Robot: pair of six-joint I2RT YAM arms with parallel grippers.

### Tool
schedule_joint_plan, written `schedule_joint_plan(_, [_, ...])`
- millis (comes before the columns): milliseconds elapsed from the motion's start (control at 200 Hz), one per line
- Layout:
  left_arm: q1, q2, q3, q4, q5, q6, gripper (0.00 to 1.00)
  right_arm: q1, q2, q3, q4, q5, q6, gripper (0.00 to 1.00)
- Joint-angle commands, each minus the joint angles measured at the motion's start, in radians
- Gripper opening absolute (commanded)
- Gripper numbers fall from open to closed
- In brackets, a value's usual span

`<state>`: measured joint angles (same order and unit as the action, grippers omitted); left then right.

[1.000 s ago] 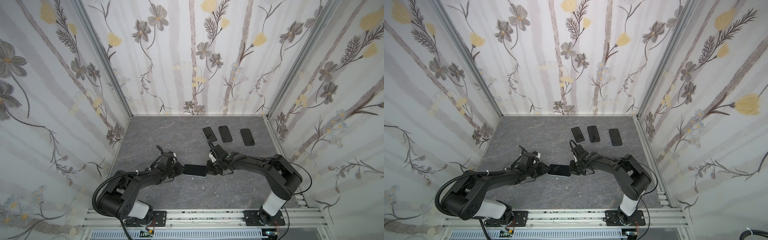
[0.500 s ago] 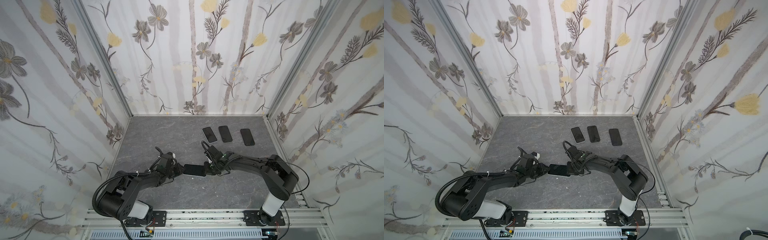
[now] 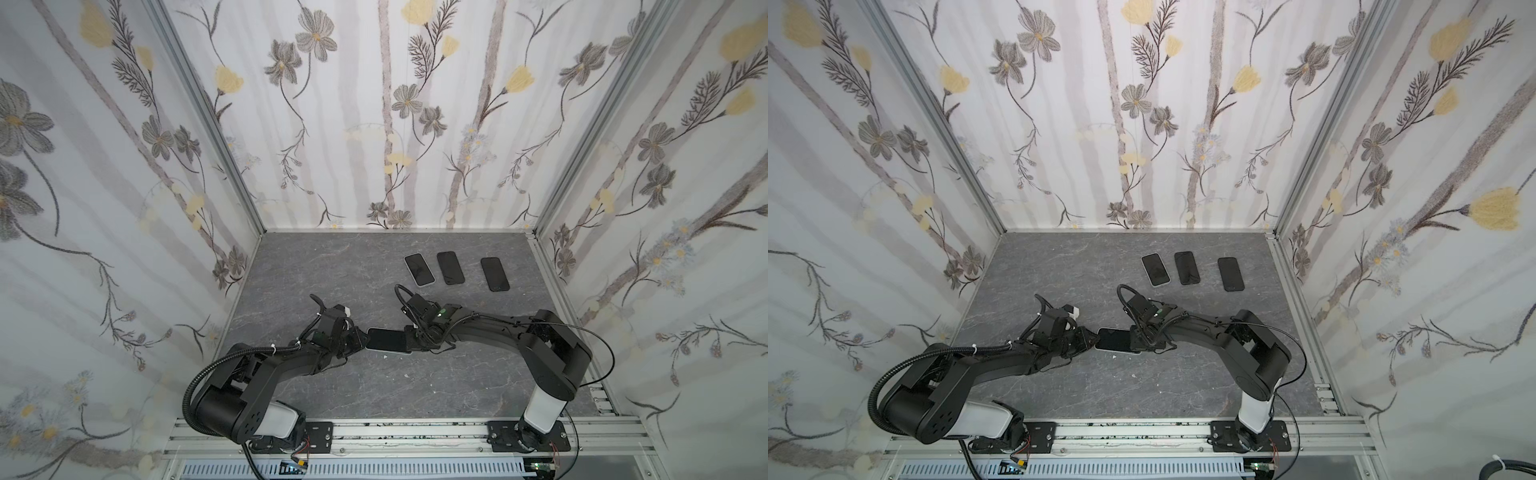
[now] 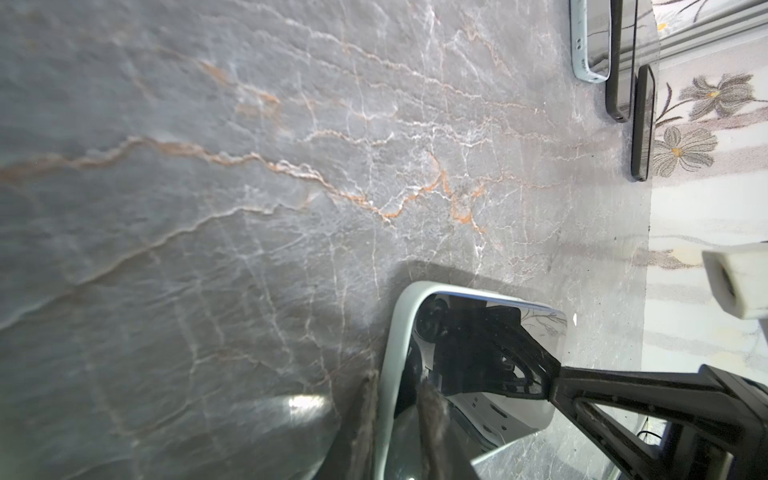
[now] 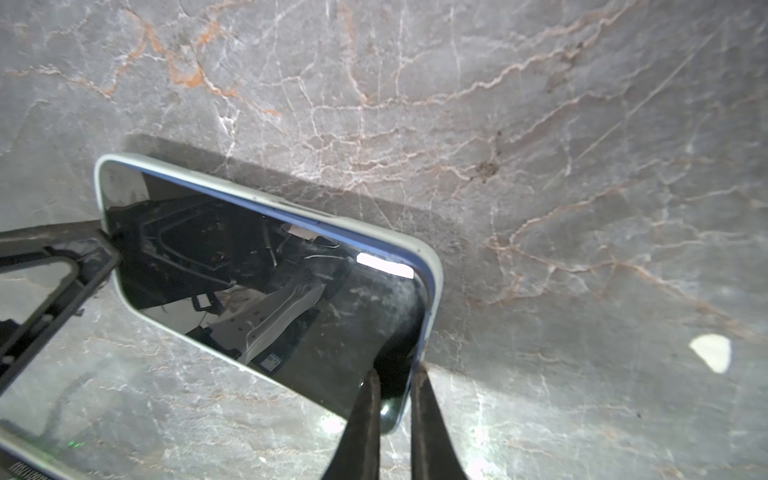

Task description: Put the phone into the phone case

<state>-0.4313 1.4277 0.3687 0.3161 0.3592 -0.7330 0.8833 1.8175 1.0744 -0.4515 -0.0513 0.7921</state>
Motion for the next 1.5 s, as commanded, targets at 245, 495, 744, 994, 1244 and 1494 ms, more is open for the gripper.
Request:
schedule_joint_plan(245, [-0.003,0.011,-0.008,-0.173,-0.025,0.003,0.23,0.033,0.179,-0.014,-0.215,0.111,-0.043,0.16])
schedule_joint_plan(495, [-0.003,0.015,-0.008,-0.169,-0.022,0.003,0.23,0.052,0.214,-0.014,-0.265,0.192,-0.045,0.18])
schedule_joint_plan(744, [-0.003,0.017,-0.008,-0.170,-0.022,0.003,0.22,0.063,0.233,-0.010,-0.274,0.196,-0.049,0.20])
schedule_joint_plan(994, [-0.003,-0.039,-0.005,-0.192,-0.052,-0.020,0.22,0.047,0.101,0.016,-0.172,0.069,-0.011,0.21])
schedule_joint_plan(1244, [-0.003,-0.051,-0.012,-0.188,-0.032,-0.022,0.21,0.023,0.040,0.012,-0.132,0.006,0.015,0.25])
schedule_joint_plan(1494, [-0.003,-0.036,-0.013,-0.183,-0.030,-0.013,0.21,0.028,0.054,0.022,-0.199,0.055,0.002,0.22])
